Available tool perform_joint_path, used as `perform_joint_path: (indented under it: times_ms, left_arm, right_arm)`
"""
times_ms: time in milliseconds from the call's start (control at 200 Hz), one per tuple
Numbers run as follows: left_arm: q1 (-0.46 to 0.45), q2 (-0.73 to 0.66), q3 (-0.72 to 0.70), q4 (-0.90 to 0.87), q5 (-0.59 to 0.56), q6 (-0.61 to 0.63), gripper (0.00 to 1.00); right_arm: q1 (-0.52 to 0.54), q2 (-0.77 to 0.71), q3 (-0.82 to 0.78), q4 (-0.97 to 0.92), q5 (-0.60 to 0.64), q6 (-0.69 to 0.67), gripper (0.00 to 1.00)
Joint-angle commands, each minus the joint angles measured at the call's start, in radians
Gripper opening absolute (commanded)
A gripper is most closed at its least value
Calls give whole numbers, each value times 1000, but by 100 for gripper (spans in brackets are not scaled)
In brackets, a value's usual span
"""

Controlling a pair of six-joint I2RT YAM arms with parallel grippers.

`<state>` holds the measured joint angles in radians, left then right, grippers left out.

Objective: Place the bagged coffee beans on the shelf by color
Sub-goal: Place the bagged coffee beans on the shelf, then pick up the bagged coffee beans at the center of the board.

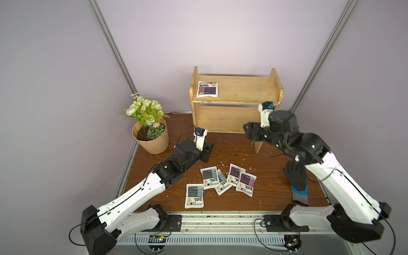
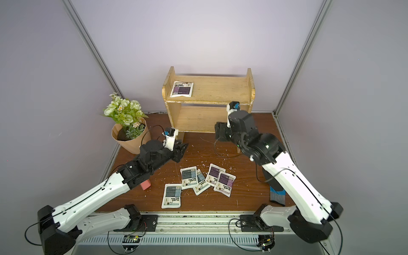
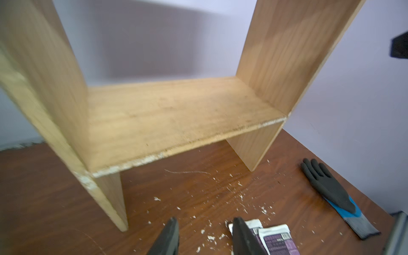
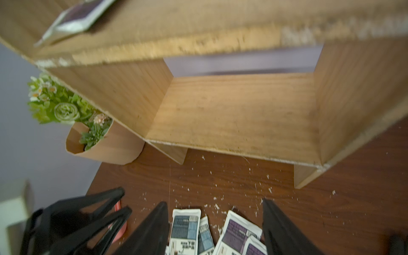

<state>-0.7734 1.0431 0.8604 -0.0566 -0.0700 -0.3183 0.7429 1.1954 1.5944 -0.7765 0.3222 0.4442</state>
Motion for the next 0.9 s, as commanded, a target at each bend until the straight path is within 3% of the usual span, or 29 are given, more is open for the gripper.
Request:
perform_joint_path:
  times_ms: [0, 165, 300, 711, 896]
  left_arm:
    - [-68, 54, -58, 28, 70, -67, 42]
    - [-230, 263, 3, -21, 70, 18, 44]
    - [-251, 388, 57, -13, 171, 37, 46]
    - [-251, 577, 109, -11, 273, 24, 51]
    - [-251, 627, 114, -8, 302, 6, 53]
  right_arm:
    - [-3, -114, -195, -36, -145, 65, 70]
    - [-16, -232, -586, 9, -338, 205, 70]
    - [-61, -316, -796, 70, -433, 277, 70]
    - [-270, -481, -1169, 331, -730, 386, 68]
    - [-323, -485, -1216, 361, -758, 371, 68]
